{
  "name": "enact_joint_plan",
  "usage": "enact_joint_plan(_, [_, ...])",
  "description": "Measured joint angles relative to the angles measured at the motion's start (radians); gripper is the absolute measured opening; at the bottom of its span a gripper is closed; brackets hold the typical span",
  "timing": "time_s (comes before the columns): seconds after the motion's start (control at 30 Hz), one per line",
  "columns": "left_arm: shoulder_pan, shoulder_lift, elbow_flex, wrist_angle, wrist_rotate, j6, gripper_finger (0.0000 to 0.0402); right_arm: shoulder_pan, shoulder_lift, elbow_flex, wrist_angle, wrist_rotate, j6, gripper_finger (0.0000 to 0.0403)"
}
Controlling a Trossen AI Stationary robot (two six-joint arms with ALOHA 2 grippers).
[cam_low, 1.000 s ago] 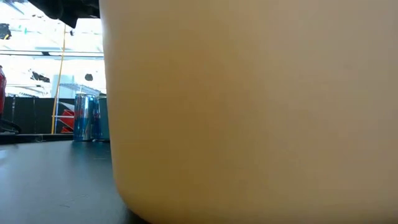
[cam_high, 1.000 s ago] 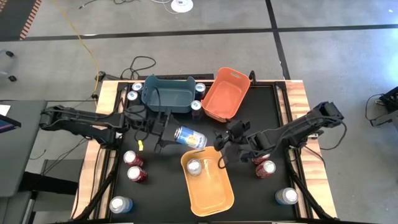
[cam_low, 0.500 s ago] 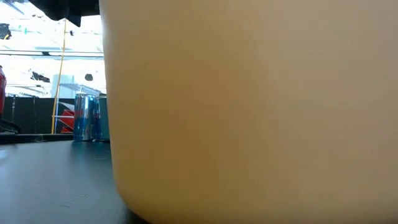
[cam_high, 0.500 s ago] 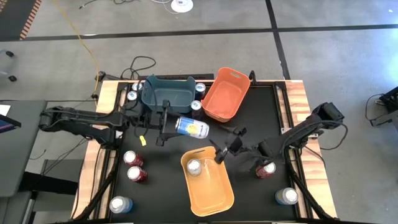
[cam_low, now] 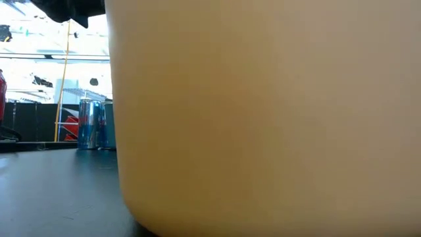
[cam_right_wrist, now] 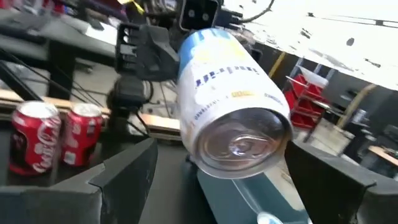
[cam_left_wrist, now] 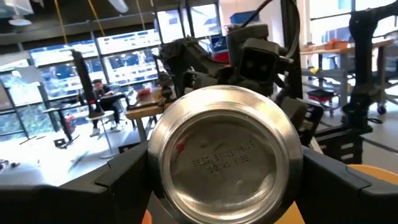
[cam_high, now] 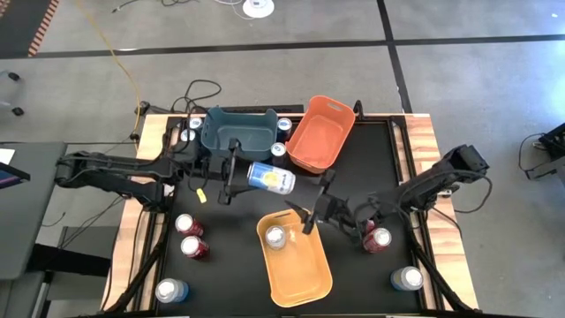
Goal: Sort soda cans
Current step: Put the blue white soda can into the yellow bin
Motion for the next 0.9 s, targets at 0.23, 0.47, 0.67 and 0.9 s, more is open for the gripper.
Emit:
enact_joint_plan(0.23, [0.0, -0.002, 0.0, 0.057, 0.02, -0.019, 0.0309, -0.049, -0.002, 0.0, 0.056, -0.11, -0.038, 0.0368])
enact_joint_plan(0.47, [0.0, -0.001, 0.0, 0.074, 0.038, -0.037, 0.0309, -0.039, -0.002, 0.0, 0.108, -0.136, -0.106, 0.0368])
enact_joint_plan(0.67, [-0.002, 0.004, 0.002, 0.062, 0.043, -0.041, 0.0309, 0.026, -0.007, 0.001, 0.099, -0.025, -0.198, 0.0368])
enact_joint_plan(0.9, [-0.002, 0.006, 0.0, 0.06, 0.042, -0.044, 0.0309, 0.072, -0.021, 0.004, 0.113, 0.034, -0.226, 0.0368])
